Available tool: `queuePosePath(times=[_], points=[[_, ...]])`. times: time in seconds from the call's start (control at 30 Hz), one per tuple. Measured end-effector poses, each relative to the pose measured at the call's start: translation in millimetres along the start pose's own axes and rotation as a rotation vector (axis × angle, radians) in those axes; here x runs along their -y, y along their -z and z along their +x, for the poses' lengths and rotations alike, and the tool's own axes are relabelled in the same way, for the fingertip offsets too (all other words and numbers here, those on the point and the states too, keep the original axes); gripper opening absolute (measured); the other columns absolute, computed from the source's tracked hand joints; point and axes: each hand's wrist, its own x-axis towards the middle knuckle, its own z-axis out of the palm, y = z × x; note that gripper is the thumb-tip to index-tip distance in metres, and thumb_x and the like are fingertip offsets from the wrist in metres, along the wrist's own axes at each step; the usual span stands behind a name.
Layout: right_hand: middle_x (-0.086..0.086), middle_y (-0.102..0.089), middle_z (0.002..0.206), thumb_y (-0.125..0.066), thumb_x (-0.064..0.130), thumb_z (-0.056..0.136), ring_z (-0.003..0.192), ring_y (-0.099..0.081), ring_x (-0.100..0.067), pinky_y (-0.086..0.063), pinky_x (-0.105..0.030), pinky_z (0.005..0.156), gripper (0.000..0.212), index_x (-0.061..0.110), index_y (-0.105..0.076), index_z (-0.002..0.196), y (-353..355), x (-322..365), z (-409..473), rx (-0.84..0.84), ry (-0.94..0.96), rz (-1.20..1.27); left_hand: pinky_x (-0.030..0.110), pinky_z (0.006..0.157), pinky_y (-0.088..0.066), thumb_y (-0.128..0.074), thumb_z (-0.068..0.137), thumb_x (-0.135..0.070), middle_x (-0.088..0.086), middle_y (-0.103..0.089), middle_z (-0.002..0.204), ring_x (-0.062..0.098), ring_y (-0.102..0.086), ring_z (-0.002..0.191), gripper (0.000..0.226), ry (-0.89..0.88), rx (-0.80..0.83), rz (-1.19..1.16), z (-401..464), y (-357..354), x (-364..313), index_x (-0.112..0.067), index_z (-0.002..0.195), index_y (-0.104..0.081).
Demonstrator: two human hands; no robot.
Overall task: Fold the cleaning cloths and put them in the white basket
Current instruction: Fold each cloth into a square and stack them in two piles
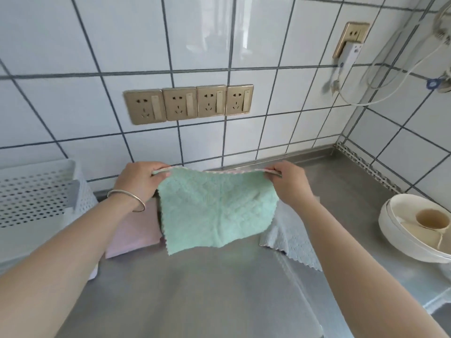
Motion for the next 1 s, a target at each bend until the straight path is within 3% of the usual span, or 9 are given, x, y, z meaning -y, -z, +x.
queuePosePath(times=[0.17,0.3,0.47,0.57,0.67,0.77,0.83,0.93,1.0], points=[[0.008,-0.059,0.079,-0.057,0.018,0.090,0.072,-0.050,-0.010,-0.036,-0.016,0.059,0.011,0.019,-0.068,0.089,-5,49,-13,-0.018,0.079,0.206,0.017,0.083,-0.044,-0.051,0.092,-0.022,-0.005,-0.071,0.100,0.014,-0.064,0.094,0.023,-0.008,-0.029,-0.059,-37,61,19,-0.023,0.108,-0.068],[0.010,-0.057,0.064,-0.056,0.015,0.089,0.060,-0.048,-0.004,-0.036,-0.019,0.057,0.025,0.033,-0.058,0.072,-7,70,-44,0.195,0.190,0.239,-0.008,0.077,-0.032,-0.050,0.092,-0.012,-0.044,-0.059,0.085,-0.024,-0.053,0.087,0.033,-0.018,0.018,-0.072,-100,102,39,-0.038,0.106,-0.063],[0.014,-0.055,0.055,-0.057,0.009,0.088,0.055,-0.045,-0.002,-0.034,-0.013,0.051,0.024,0.027,-0.059,0.071,-59,52,-98,0.478,0.199,0.194,-0.009,0.073,-0.031,-0.049,0.091,-0.006,-0.055,-0.049,0.082,-0.032,-0.048,0.081,0.050,0.083,0.154,-0.115,-193,89,82,-0.055,0.097,-0.056],[0.023,-0.054,0.054,-0.057,0.009,0.089,0.053,-0.045,0.001,-0.034,-0.012,0.052,0.027,0.027,-0.056,0.069,-101,26,-133,0.650,0.150,0.150,-0.010,0.080,-0.027,-0.045,0.088,-0.023,-0.065,-0.039,0.078,-0.022,-0.047,0.100,0.055,0.220,0.328,-0.083,-243,53,111,-0.078,0.078,-0.047],[0.017,-0.055,0.057,-0.054,0.008,0.090,0.055,-0.046,0.004,-0.034,-0.012,0.057,0.030,0.028,-0.053,0.068,-133,-1,-161,0.824,0.082,0.089,-0.008,0.081,-0.028,-0.046,0.094,-0.014,-0.059,-0.045,0.085,-0.019,-0.050,0.104,0.061,0.287,0.467,-0.072,-276,22,132,-0.074,0.082,-0.049],[0.000,-0.054,0.073,-0.054,0.009,0.090,0.063,-0.043,-0.004,-0.032,-0.016,0.057,0.018,0.018,-0.058,0.075,-151,-21,-181,0.951,0.009,0.023,0.001,0.081,-0.033,-0.044,0.096,-0.015,-0.027,-0.054,0.109,0.000,-0.054,0.112,0.033,0.381,0.579,-0.096,-301,-2,140,-0.036,0.116,-0.059],[-0.002,-0.052,0.072,-0.056,0.010,0.089,0.064,-0.042,-0.009,-0.030,-0.016,0.055,0.014,0.013,-0.061,0.077,-153,-26,-189,0.984,-0.037,-0.007,-0.001,0.075,-0.034,-0.043,0.095,-0.013,-0.018,-0.058,0.111,0.003,-0.055,0.106,0.031,0.443,0.637,-0.097,-313,-11,147,-0.025,0.119,-0.060],[0.005,-0.042,0.062,-0.056,0.016,0.088,0.056,-0.037,-0.007,-0.028,-0.018,0.051,0.025,0.016,-0.052,0.063,-151,-28,-197,1.108,-0.028,-0.144,0.008,0.064,-0.034,-0.045,0.093,-0.018,-0.005,-0.066,0.088,0.004,-0.053,0.075,0.022,0.465,0.779,-0.048,-324,-20,154,-0.027,0.088,-0.064],[0.006,-0.036,0.059,-0.055,0.021,0.088,0.053,-0.034,-0.008,-0.025,-0.019,0.049,0.036,0.020,-0.037,0.058,-151,-27,-199,1.210,-0.010,-0.240,0.010,0.055,-0.029,-0.046,0.093,-0.024,-0.010,-0.049,0.065,0.000,-0.039,0.058,0.031,0.476,0.857,0.004,-327,-26,157,-0.027,0.063,-0.045]])
